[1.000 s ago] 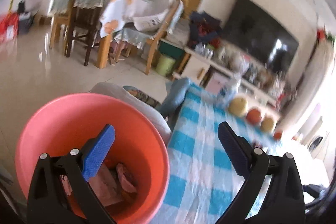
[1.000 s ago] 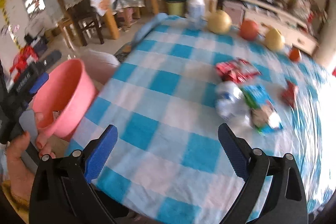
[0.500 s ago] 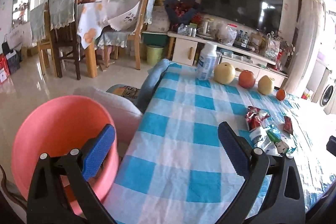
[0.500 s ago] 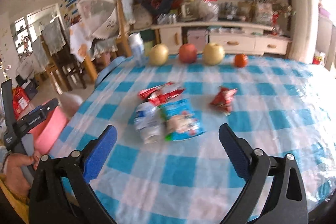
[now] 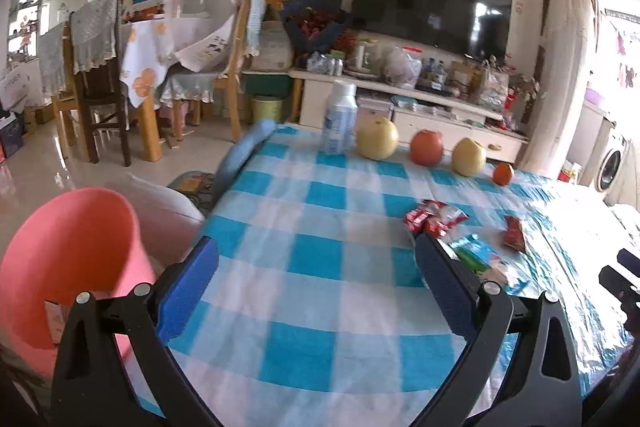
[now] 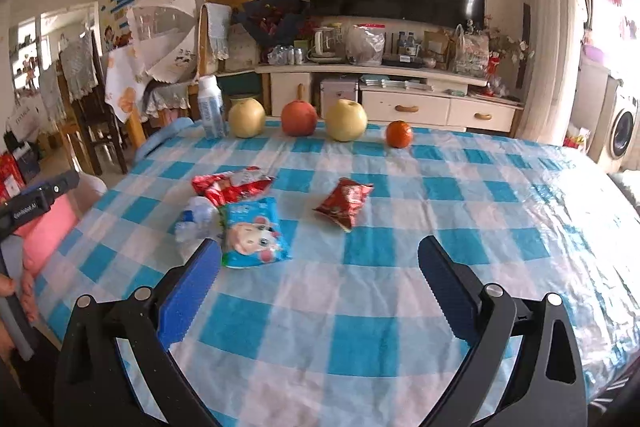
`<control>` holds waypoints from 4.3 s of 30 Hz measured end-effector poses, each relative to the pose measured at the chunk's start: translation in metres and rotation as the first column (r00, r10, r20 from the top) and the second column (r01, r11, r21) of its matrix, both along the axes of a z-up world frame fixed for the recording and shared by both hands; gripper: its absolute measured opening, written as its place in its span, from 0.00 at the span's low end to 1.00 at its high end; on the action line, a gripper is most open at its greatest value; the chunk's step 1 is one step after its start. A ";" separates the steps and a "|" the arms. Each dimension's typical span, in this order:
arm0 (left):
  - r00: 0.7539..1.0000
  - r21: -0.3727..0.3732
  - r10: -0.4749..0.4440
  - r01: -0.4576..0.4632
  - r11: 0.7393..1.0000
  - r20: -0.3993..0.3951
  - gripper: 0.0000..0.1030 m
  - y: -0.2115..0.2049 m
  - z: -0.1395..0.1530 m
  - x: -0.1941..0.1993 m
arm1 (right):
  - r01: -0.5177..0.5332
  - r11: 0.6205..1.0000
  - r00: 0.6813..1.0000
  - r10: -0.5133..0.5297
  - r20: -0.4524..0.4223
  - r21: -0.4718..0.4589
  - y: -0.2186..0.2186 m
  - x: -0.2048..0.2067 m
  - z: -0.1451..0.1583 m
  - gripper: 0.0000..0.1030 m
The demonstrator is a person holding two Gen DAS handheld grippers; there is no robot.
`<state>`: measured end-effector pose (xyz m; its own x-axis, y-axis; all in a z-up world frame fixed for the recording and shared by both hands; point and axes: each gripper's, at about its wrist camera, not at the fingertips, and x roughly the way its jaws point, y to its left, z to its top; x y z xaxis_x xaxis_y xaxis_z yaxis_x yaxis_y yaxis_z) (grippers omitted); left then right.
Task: Collect trash
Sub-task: 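Move both empty tools back over the table toward the remaining snacks, then grasp the cow-print wipes packet with the left tool while the right grasps the red wrapper, then carry the cow-print packet and red wrapper to the pink bucket and open both tools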
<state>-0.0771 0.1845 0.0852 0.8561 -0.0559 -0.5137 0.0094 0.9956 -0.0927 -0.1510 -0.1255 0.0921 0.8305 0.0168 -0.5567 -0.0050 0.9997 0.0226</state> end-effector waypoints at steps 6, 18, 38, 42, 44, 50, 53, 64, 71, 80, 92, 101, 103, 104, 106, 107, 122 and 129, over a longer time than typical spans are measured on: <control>0.996 0.003 -0.081 0.081 0.997 -0.040 0.96 -0.039 -0.007 0.001 | 0.034 0.999 0.999 -0.034 -0.004 -0.006 -0.019 0.001 -0.003 0.95; 0.966 -0.022 -0.240 0.239 0.971 -0.093 0.96 -0.097 -0.015 -0.001 | 0.102 0.994 0.994 -0.103 0.037 0.033 -0.070 0.017 -0.007 0.95; 0.921 -0.037 -0.302 0.302 0.953 -0.248 0.95 -0.184 -0.042 0.039 | -0.011 0.962 0.982 0.061 -0.177 0.274 -0.076 0.131 -0.054 0.82; 0.907 -0.171 -0.314 0.275 0.946 -0.282 0.93 -0.183 -0.053 0.054 | -0.039 0.954 0.972 0.105 -0.209 0.298 -0.074 0.148 -0.061 0.75; 0.904 -0.183 -0.308 0.263 0.947 -0.296 0.90 -0.186 -0.060 0.059 | -0.049 0.948 0.964 0.127 -0.233 0.314 -0.074 0.159 -0.065 0.75; 0.905 -0.162 -0.280 0.239 0.957 -0.319 0.85 -0.197 -0.070 0.074 | -0.058 0.950 0.952 0.146 -0.271 0.308 -0.074 0.178 -0.075 0.75; 0.906 -0.132 -0.258 0.226 0.965 -0.336 0.85 -0.202 -0.074 0.084 | -0.064 0.952 0.947 0.152 -0.281 0.301 -0.076 0.188 -0.078 0.75; 0.914 -0.025 -0.182 0.185 0.982 -0.361 0.54 -0.208 -0.080 0.102 | -0.093 0.957 0.940 0.176 -0.294 0.276 -0.072 0.198 -0.082 0.57; 0.916 -0.041 -0.188 0.186 0.982 -0.356 0.45 -0.204 -0.078 0.100 | -0.124 0.955 0.937 0.203 -0.286 0.271 -0.065 0.196 -0.082 0.47; 0.910 -0.073 -0.213 0.200 0.977 -0.355 0.42 -0.197 -0.076 0.087 | -0.139 0.950 0.938 0.217 -0.270 0.279 -0.065 0.190 -0.080 0.40; 0.924 -0.125 -0.229 0.200 0.972 -0.308 0.42 -0.166 -0.058 0.061 | -0.180 0.951 0.942 0.240 -0.234 0.250 -0.056 0.176 -0.071 0.36; 0.937 -0.197 -0.255 0.211 0.958 -0.238 0.42 -0.137 -0.037 0.046 | -0.180 0.949 0.949 0.237 -0.207 0.259 -0.054 0.157 -0.063 0.35; 0.943 -0.210 -0.253 0.208 0.955 -0.218 0.42 -0.127 -0.030 0.044 | -0.177 0.946 0.950 0.236 -0.203 0.272 -0.056 0.151 -0.061 0.31; 0.945 -0.215 -0.251 0.205 0.955 -0.211 0.42 -0.123 -0.028 0.044 | -0.175 0.944 0.951 0.236 -0.200 0.278 -0.056 0.148 -0.060 0.31; 0.951 -0.225 -0.240 0.195 0.955 -0.195 0.42 -0.112 -0.022 0.044 | -0.175 0.945 0.953 0.233 -0.193 0.277 -0.055 0.144 -0.057 0.31; 0.955 -0.229 -0.231 0.186 0.955 -0.185 0.42 -0.105 -0.019 0.043 | -0.175 0.946 0.955 0.231 -0.188 0.274 -0.055 0.142 -0.055 0.31; 0.987 -0.307 -0.073 0.026 0.951 -0.141 0.42 -0.003 -0.005 0.041 | -0.221 0.921 0.951 0.276 -0.137 0.321 -0.014 0.117 -0.033 0.30; 0.993 -0.319 0.008 -0.046 0.947 -0.119 0.42 0.040 0.007 0.035 | -0.286 0.909 0.929 0.341 -0.144 0.303 0.034 0.104 -0.027 0.30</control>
